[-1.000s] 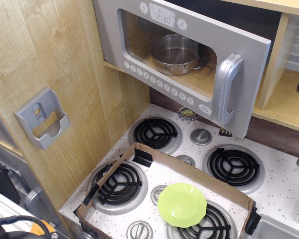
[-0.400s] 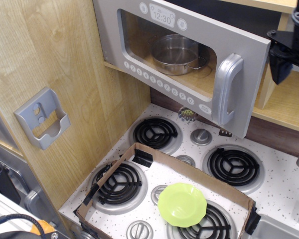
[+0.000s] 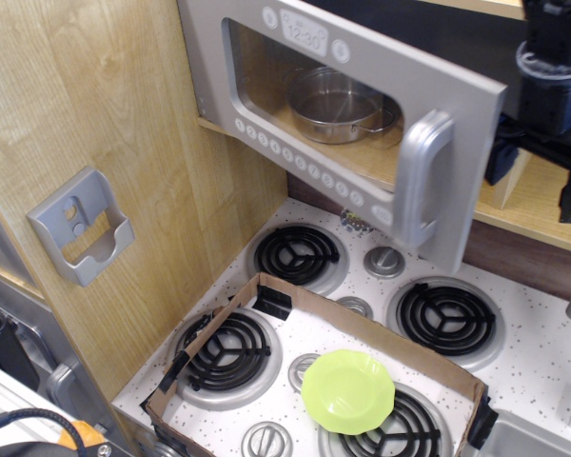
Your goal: Open microwave
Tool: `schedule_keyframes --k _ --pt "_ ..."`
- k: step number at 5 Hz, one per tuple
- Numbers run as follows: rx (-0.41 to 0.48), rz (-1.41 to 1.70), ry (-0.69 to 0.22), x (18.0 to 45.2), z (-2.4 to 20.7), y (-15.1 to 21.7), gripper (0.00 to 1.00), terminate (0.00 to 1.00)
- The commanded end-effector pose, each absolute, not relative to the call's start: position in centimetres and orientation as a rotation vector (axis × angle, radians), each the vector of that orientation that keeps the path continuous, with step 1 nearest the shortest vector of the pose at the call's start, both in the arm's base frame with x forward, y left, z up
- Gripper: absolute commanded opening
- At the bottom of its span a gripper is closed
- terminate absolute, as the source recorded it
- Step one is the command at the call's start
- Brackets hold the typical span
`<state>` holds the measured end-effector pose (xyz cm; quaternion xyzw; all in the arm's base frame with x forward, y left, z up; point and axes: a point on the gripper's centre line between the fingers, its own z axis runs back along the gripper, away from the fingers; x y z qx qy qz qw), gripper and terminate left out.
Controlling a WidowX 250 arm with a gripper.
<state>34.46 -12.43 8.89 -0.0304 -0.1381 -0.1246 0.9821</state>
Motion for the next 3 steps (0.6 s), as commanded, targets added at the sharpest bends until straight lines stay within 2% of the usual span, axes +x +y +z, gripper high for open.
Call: schedule_keyframes --k 1,2,3 --pt "-0.056 -0.084 -0.319 28.6 9.4 -10.3 1.0 0.0" --pt "-0.032 -0.033 -0.296 25.8 8.0 -8.7 1.0 0.0" --pt "-0.021 0.0 -0.257 23.4 7.4 -7.2 1.0 1.0"
